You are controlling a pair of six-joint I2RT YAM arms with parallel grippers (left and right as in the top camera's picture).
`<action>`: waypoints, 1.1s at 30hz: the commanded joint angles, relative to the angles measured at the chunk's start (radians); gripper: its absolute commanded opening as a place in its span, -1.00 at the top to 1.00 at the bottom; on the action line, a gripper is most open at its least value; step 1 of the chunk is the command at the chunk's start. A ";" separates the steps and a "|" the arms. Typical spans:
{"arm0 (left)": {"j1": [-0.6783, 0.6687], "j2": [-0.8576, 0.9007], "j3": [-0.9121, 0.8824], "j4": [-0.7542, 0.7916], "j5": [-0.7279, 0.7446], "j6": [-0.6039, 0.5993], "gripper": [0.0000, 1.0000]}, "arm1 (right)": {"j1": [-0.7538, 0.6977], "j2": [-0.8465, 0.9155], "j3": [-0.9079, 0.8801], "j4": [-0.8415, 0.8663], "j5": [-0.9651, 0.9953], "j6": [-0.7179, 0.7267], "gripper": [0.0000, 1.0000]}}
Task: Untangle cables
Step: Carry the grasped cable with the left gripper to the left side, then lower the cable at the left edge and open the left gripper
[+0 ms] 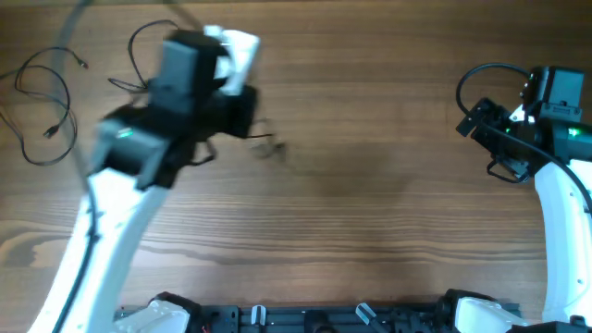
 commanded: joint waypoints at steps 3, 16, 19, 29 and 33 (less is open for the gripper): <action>0.293 -0.088 -0.004 -0.051 -0.007 -0.204 0.92 | -0.002 -0.019 0.008 0.001 -0.002 -0.010 -0.97; 0.649 0.090 -0.044 -0.021 0.014 -0.274 0.91 | -0.002 -0.019 0.008 -0.001 -0.054 -0.011 -0.98; 0.701 0.109 -0.145 0.058 -0.045 -0.275 0.91 | -0.002 -0.019 0.008 -0.003 -0.054 -0.011 -0.98; 0.840 0.108 -0.575 0.507 -0.011 -0.273 0.85 | -0.002 -0.019 0.008 -0.003 -0.055 -0.011 -1.00; 0.846 0.108 -0.612 0.583 -0.051 -0.272 -1.00 | -0.002 -0.019 0.008 -0.003 -0.054 -0.011 -0.99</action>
